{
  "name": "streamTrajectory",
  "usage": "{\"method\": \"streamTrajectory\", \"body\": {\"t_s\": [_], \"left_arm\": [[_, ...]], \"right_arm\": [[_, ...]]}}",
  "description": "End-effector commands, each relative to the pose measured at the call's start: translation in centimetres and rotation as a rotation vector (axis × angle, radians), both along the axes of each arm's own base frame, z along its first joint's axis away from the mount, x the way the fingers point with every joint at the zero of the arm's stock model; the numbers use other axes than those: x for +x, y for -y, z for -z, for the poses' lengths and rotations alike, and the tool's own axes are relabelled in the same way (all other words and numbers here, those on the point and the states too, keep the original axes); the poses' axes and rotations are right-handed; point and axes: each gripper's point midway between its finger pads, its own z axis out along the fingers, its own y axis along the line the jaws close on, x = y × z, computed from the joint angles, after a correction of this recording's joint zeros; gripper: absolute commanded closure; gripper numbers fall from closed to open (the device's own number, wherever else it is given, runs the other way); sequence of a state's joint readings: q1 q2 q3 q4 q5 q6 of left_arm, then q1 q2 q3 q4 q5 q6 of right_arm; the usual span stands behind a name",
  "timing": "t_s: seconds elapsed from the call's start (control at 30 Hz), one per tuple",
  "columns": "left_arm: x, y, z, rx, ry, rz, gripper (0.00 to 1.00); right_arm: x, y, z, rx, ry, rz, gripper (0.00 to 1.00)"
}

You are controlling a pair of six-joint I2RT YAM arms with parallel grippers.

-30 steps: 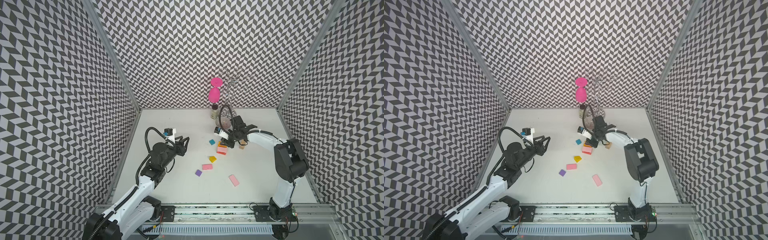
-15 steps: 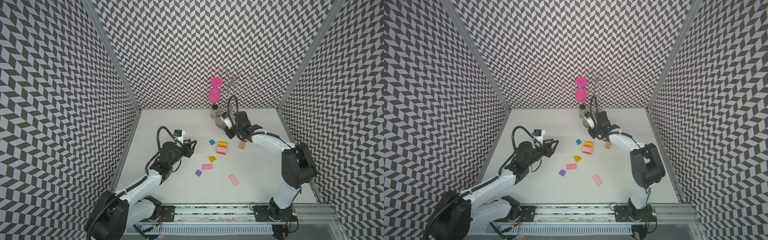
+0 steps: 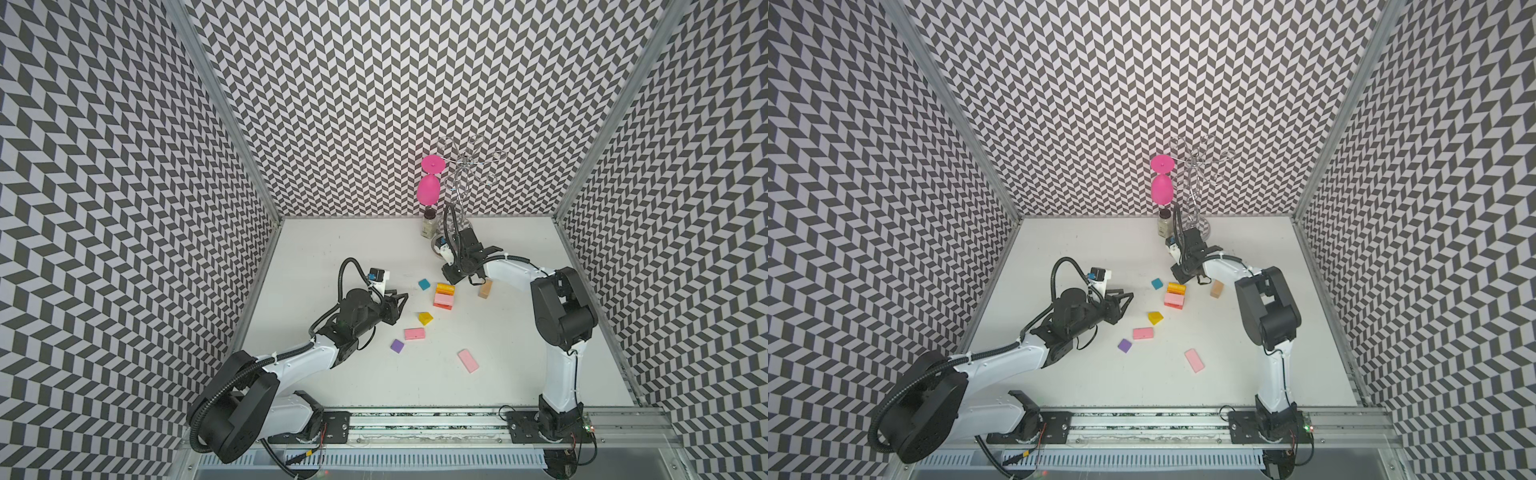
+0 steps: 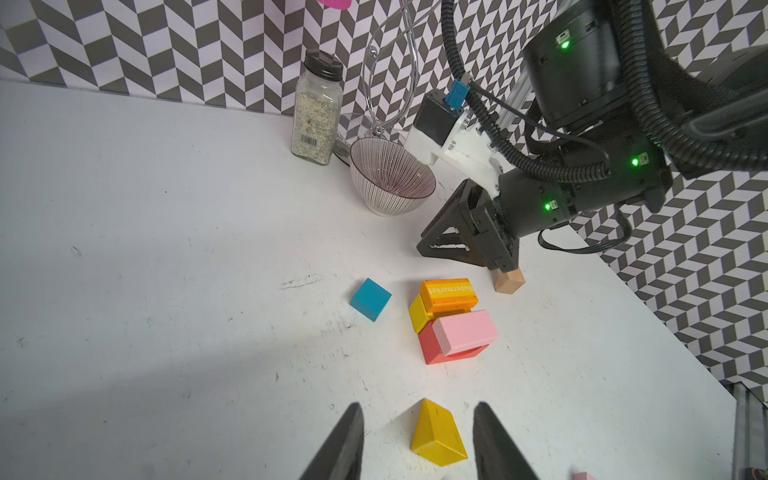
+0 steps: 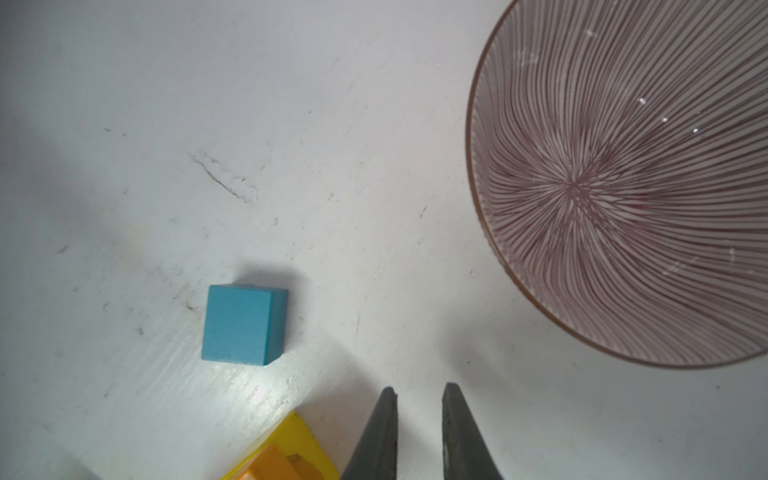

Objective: Build the wood block tower

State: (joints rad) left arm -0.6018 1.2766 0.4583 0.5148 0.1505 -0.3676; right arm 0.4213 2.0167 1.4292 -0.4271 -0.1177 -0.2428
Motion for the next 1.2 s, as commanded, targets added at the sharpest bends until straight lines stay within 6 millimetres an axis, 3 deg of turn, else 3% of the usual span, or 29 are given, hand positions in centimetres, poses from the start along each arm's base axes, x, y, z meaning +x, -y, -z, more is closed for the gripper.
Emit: {"method": "streamTrajectory", "body": {"t_s": [0.0,1.17], "left_arm": [[0.2,0.1,-0.1,0.001,0.022,-0.003,0.56],[0.1,-0.1,-0.1,0.013,0.025,-0.009,0.56]], "right_arm": [[0.2,-0.6,-0.7,-0.010,0.027,0.005,0.80],[-1.1,-1.1,-1.5,-0.042,0.046,-0.002,0.82]]}}
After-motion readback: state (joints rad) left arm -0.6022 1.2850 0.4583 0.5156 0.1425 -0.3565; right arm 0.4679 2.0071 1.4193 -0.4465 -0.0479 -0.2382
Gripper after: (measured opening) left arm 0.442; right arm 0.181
